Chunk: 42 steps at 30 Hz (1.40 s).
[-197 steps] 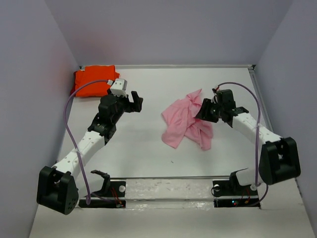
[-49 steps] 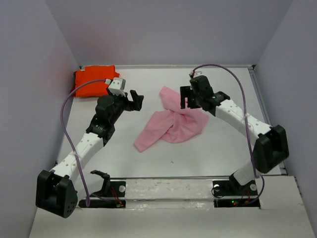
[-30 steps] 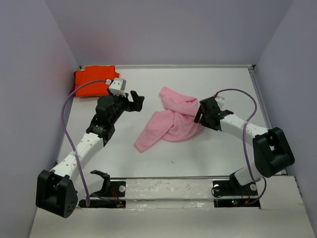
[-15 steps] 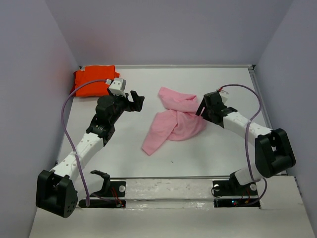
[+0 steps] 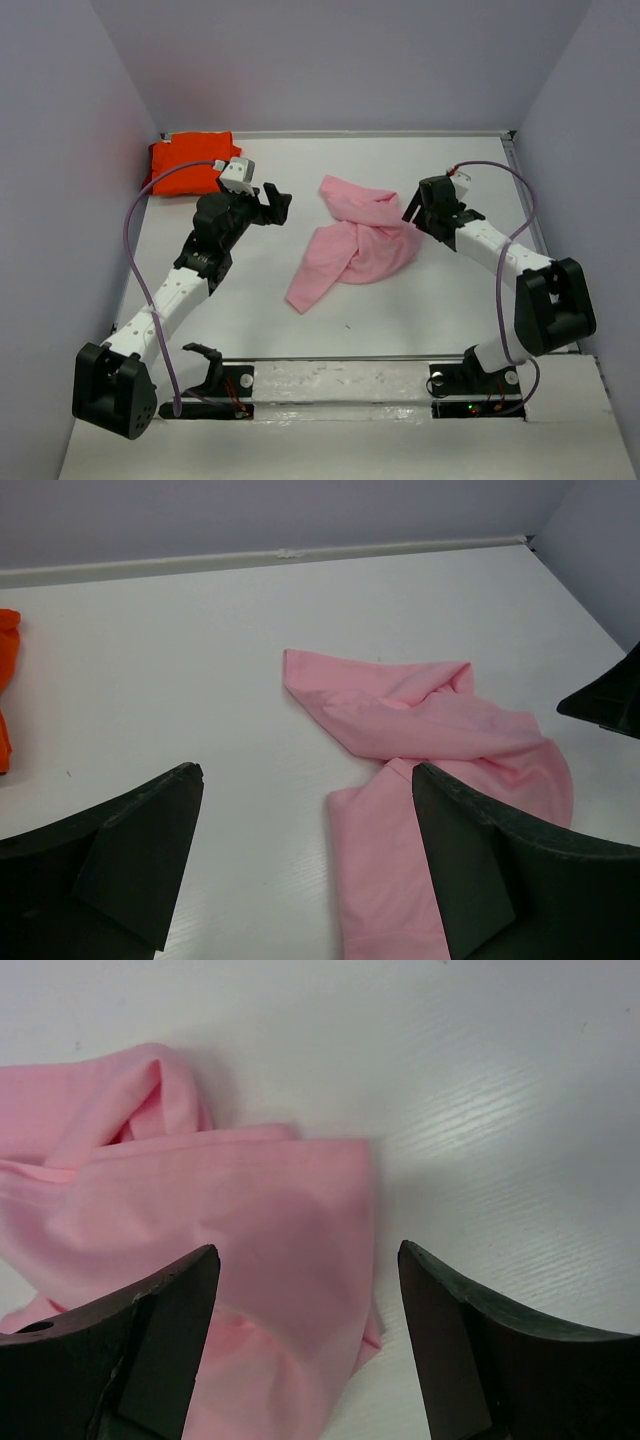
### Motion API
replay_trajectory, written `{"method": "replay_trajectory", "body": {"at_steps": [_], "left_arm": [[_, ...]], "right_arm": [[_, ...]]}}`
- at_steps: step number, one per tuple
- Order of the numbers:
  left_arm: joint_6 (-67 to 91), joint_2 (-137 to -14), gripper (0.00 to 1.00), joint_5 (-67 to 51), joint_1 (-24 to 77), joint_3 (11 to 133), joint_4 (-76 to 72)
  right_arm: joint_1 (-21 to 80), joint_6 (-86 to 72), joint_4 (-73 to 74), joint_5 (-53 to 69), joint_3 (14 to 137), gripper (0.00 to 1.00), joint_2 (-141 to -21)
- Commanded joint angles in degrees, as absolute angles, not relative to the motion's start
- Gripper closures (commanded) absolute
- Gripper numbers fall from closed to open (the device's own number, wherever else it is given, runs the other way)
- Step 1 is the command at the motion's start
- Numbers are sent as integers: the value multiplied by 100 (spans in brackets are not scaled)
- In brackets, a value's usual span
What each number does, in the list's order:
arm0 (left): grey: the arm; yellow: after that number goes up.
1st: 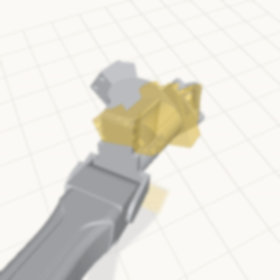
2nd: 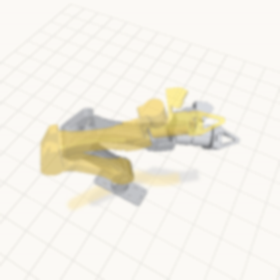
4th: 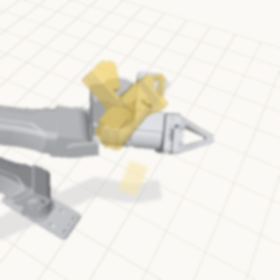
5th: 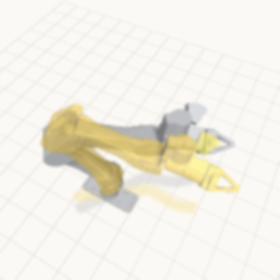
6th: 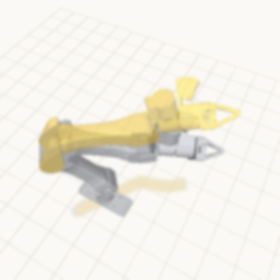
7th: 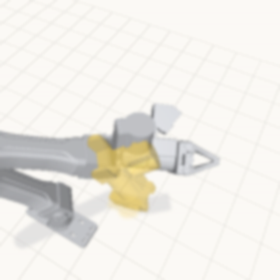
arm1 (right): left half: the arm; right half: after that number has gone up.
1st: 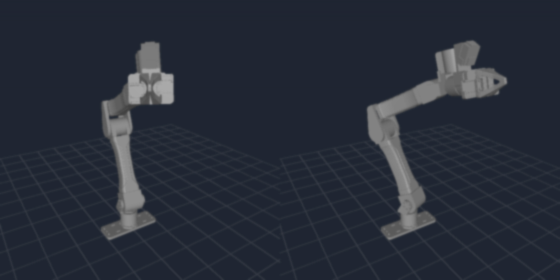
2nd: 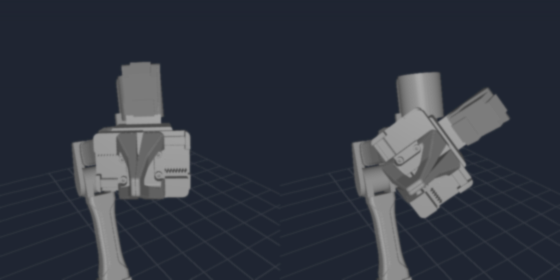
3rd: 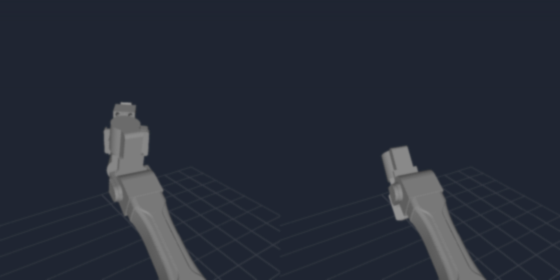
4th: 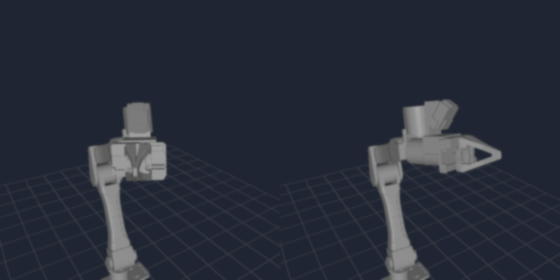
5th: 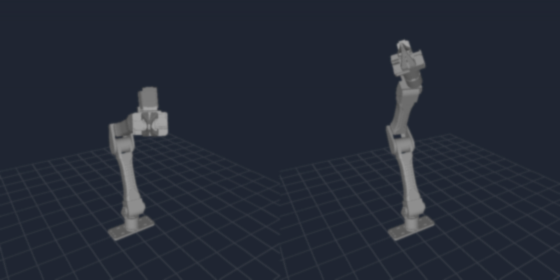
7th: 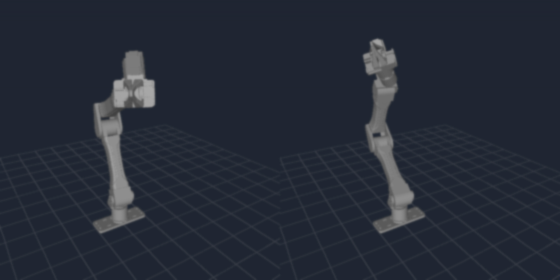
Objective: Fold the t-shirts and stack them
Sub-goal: Flatten out the tshirt
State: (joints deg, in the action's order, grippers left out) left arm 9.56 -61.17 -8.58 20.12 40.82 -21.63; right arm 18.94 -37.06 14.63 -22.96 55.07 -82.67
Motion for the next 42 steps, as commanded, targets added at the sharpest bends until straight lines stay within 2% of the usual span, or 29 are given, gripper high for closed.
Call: {"method": "replay_trajectory", "body": {"at_steps": [1,18,21,24,25,26,27,29,34,42], "left_arm": [[958,-6012,5,-949,1978,4043,-2505],[958,-5792,5,-1011,2013,3911,-2681],[967,-5792,5,-1011,2030,3911,-2689],[967,-5818,5,-1019,2030,3920,-2681],[958,-5827,5,-1028,2030,3929,-2689],[958,-5827,5,-1028,2022,3929,-2689],[958,-5827,5,-1020,2021,3920,-2681],[958,-5836,5,-1011,2030,3920,-2681],[967,-5880,5,-1028,2030,3929,-2681],[949,-5968,5,-958,2030,3990,-2575]], "right_arm": [[1706,-3998,1178,-2277,5555,22,-8779],[1397,-3814,712,-2039,6064,24,-9983],[1336,-3744,686,-2030,6152,28,-10107],[1336,-3683,642,-2004,6196,38,-10204],[1275,-3648,616,-1987,6196,54,-10256],[1274,-3656,615,-1969,6205,63,-10266],[1222,-3639,589,-1951,6188,81,-10274],[1222,-3621,580,-1916,6170,100,-10275],[1222,-3455,571,-1750,6135,100,-10108],[1222,-2673,886,-1179,6231,100,-8564]]}}
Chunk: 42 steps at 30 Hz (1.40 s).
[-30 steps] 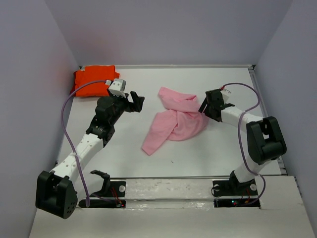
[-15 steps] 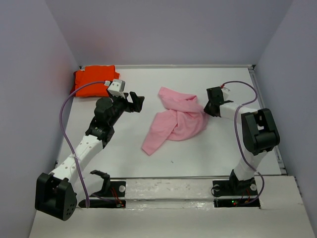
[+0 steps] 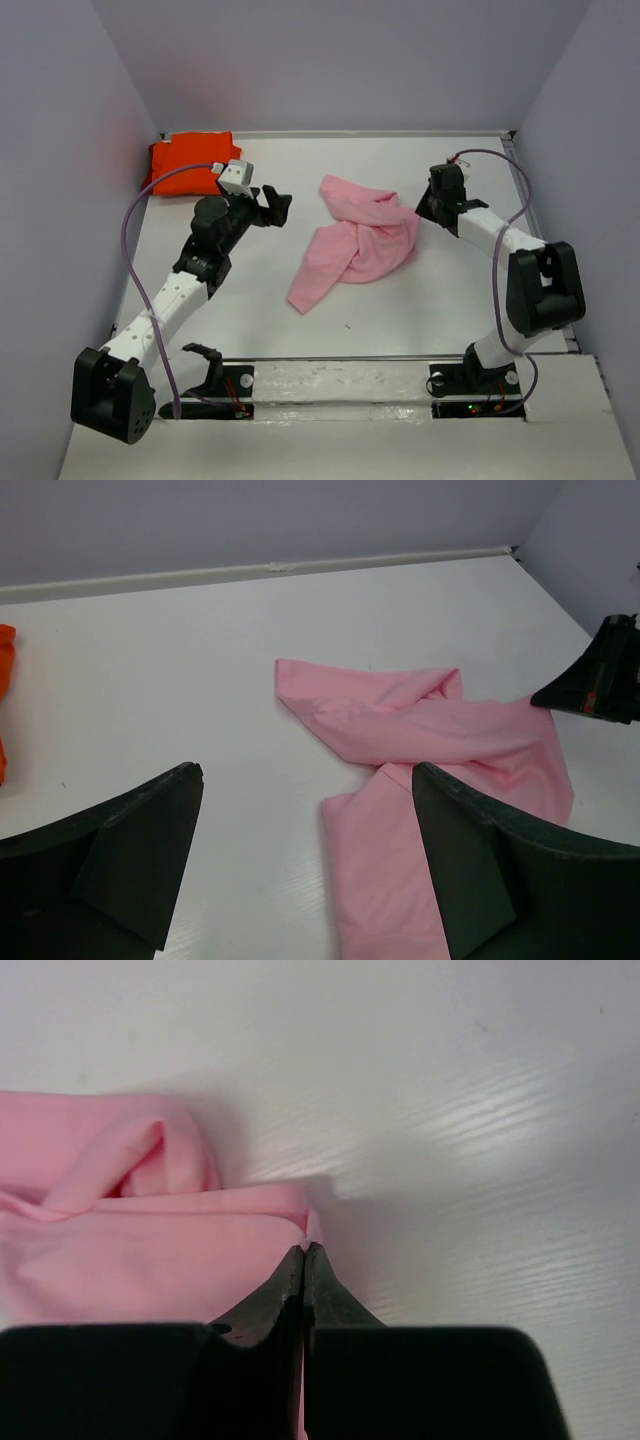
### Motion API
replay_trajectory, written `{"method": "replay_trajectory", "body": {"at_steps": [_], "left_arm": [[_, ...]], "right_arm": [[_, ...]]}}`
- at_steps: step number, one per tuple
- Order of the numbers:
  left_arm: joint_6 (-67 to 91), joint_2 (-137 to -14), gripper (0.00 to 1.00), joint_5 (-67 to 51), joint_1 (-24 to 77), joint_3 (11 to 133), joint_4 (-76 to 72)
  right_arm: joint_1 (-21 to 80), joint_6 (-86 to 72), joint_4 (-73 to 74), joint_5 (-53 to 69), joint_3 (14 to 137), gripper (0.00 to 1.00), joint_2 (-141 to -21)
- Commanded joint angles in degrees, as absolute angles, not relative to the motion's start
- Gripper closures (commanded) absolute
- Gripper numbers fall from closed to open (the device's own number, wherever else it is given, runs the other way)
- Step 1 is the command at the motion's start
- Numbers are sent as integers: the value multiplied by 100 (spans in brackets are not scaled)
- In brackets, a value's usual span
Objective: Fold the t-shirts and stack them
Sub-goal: Flatten out the tshirt
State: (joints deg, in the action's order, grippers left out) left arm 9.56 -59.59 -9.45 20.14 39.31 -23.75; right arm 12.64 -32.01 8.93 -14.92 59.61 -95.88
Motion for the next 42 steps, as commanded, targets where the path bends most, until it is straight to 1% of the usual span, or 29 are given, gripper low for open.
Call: {"method": "replay_trajectory", "body": {"at_steps": [1,4,6,7,8,13,15,18,20,22,23,24,25,26,27,28,29,31,35,42], "left_arm": [[949,-5976,5,-949,2030,3999,-2575],[941,-6020,6,-888,2030,4016,-2505],[949,-6055,16,-835,2065,4121,-2418],[923,-6125,26,-818,2092,4174,-2278],[897,-6161,27,-783,2153,4227,-2198],[896,-6249,28,-362,2566,4385,-1943],[1019,-6232,29,-125,2882,4438,-1899],[1624,-6205,29,-149,3269,4491,-1846],[2490,-6231,29,-411,3505,4360,-1898],[2838,-6336,30,-413,3830,4176,-1994],[2865,-6398,30,-309,4067,4140,-2004],[2752,-6659,27,267,4966,4261,-1743],[2751,-6662,27,272,4975,4263,-1740],[2673,-6801,26,594,5505,4367,-1558],[2585,-7116,22,737,5763,4629,-1164],[2514,-7267,21,912,6009,4771,-943],[2427,-7573,21,1332,6421,4981,-601],[2417,-7969,21,1650,6853,5158,-283],[2505,-8374,21,1854,7320,5028,-150],[2575,-8999,21,2636,7585,4975,369]], "right_arm": [[1222,-2637,983,-1099,6336,100,-8387],[1222,-2531,1211,-1020,6442,100,-7729],[1222,-2461,1370,-1020,6661,100,-7463],[1222,-2444,1545,-1020,6749,100,-7236],[1222,-2426,1599,-1011,6837,100,-7120],[1222,-2452,1959,-914,7189,100,-6592],[1222,-2452,2047,-809,7207,100,-6443],[1222,-2435,2109,-800,7154,100,-6250],[1222,-2400,2127,-861,7163,100,-6231],[1222,-2364,2179,-853,7189,100,-6249],[1222,-2364,2180,-853,7189,100,-6249],[1222,-2390,2180,-826,7181,100,-6293],[1222,-2391,2180,-809,7181,100,-6293],[1222,-2399,2180,-800,7172,100,-6302],[1222,-2408,2180,-782,7163,100,-6337],[1222,-2417,2180,-774,7163,100,-6354],[1222,-2417,2180,-773,7146,100,-6372],[1222,-2434,2162,-782,7111,100,-6416],[1222,-2443,2153,-773,7102,100,-6434],[1222,-2478,2127,-756,7023,100,-6381]]}}
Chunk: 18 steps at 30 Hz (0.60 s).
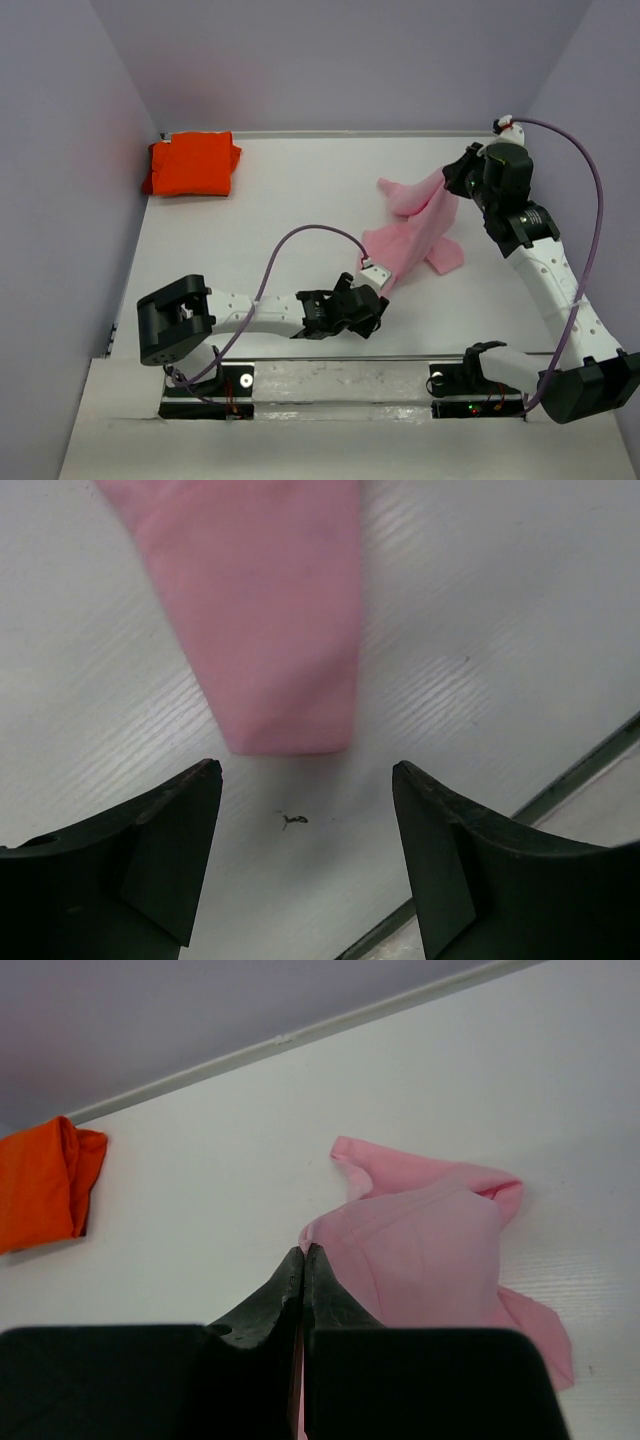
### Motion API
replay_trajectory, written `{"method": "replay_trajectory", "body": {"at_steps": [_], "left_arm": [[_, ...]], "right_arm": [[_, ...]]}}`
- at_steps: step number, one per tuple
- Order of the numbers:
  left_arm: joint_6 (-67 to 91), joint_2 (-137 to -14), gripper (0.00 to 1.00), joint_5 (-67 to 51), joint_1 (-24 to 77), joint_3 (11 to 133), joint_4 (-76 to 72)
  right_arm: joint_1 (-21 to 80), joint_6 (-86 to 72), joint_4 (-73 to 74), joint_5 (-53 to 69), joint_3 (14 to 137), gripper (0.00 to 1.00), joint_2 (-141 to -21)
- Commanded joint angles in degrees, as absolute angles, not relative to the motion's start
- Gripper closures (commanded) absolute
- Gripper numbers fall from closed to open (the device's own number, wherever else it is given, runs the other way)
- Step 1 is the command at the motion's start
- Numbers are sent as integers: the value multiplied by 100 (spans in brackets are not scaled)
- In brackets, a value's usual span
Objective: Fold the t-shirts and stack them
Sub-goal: Flatten out the tshirt
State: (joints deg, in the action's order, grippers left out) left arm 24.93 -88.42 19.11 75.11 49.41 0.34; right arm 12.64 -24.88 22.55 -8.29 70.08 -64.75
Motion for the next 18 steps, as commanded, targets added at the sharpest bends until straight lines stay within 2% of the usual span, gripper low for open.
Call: {"method": "replay_trajectory", "body": {"at_steps": [1,8,18], "left_arm": [[2575,-9148,21,2689,7611,4983,387],[2646,-9685,21,2918,7778,4993,300],[2567,-9650,21,3041,8024,5422,466]], "right_arm": [[1222,-2505,2127,-756,7014,100,-6390],[1222,-2514,2109,-747,6979,100,-6390],[1222,-2496,2101,-730,6935,100,-6451]]}}
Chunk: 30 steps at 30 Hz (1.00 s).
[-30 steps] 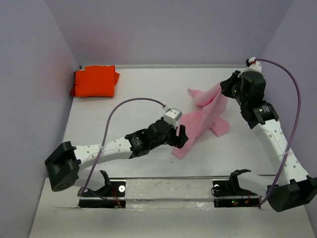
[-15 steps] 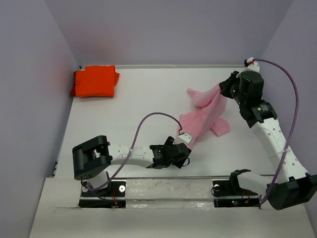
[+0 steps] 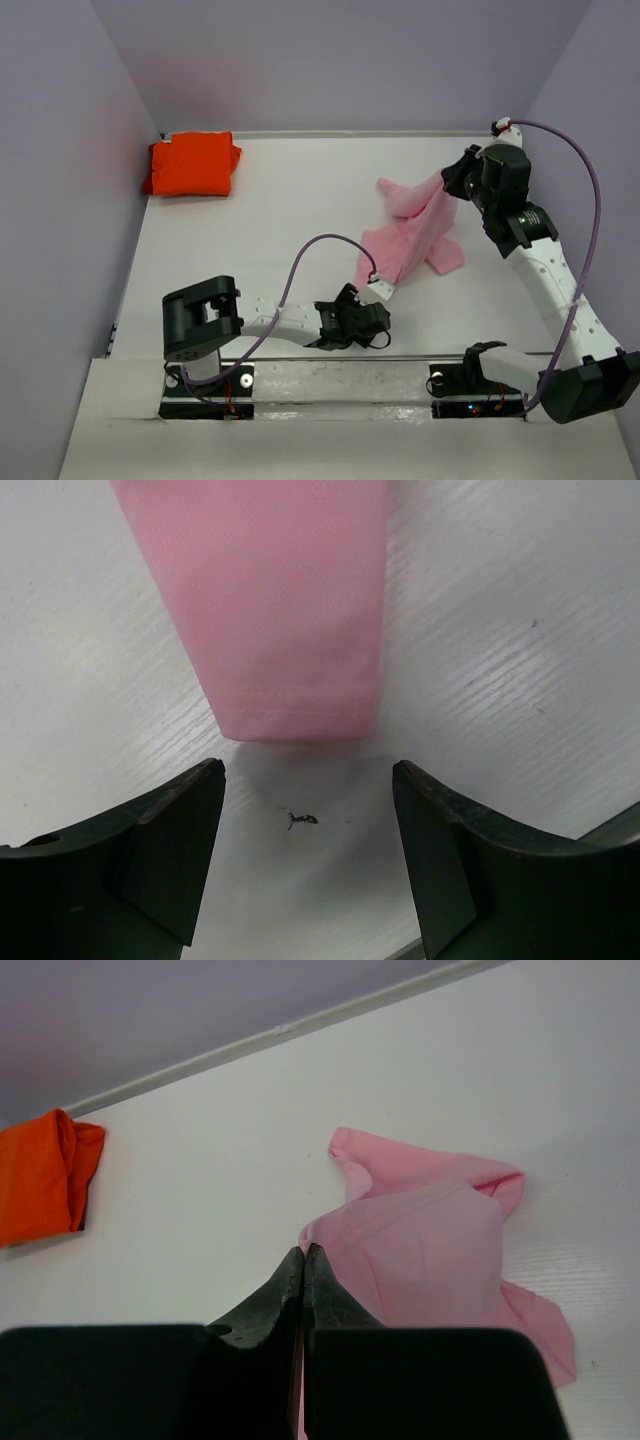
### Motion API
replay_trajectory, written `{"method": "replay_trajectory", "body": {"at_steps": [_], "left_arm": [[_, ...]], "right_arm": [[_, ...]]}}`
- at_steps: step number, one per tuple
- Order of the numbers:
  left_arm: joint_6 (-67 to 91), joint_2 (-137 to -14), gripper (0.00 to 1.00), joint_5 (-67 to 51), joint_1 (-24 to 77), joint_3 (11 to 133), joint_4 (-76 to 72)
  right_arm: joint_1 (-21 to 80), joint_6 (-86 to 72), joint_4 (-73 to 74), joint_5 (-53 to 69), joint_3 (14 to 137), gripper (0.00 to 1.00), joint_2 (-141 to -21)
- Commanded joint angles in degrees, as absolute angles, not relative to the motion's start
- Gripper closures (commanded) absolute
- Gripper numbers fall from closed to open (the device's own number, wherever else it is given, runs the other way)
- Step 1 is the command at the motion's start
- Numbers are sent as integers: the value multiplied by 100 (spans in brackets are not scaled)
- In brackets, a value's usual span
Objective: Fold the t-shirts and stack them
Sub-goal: Flatten out the tshirt
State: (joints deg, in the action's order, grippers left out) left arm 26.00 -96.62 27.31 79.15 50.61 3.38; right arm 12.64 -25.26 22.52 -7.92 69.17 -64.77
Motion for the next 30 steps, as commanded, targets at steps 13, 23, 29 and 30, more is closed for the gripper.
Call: {"method": "replay_trajectory", "body": {"at_steps": [13,23,29,30], "left_arm": [[2241,-10739,21,3805,8253,6319,879],[2241,-10828,98,3964,8253,6056,686],[2267,-10741,100,4087,8244,5985,931],[2311,-10671,100,4226,8244,5977,1010]], "right_arm": [[1222,-2523,2048,-615,6882,100,-6557],[1222,-2470,2021,-677,6838,100,-6548],[1222,-2443,2021,-694,6829,100,-6513],[1222,-2435,2021,-712,6820,100,-6495]]}}
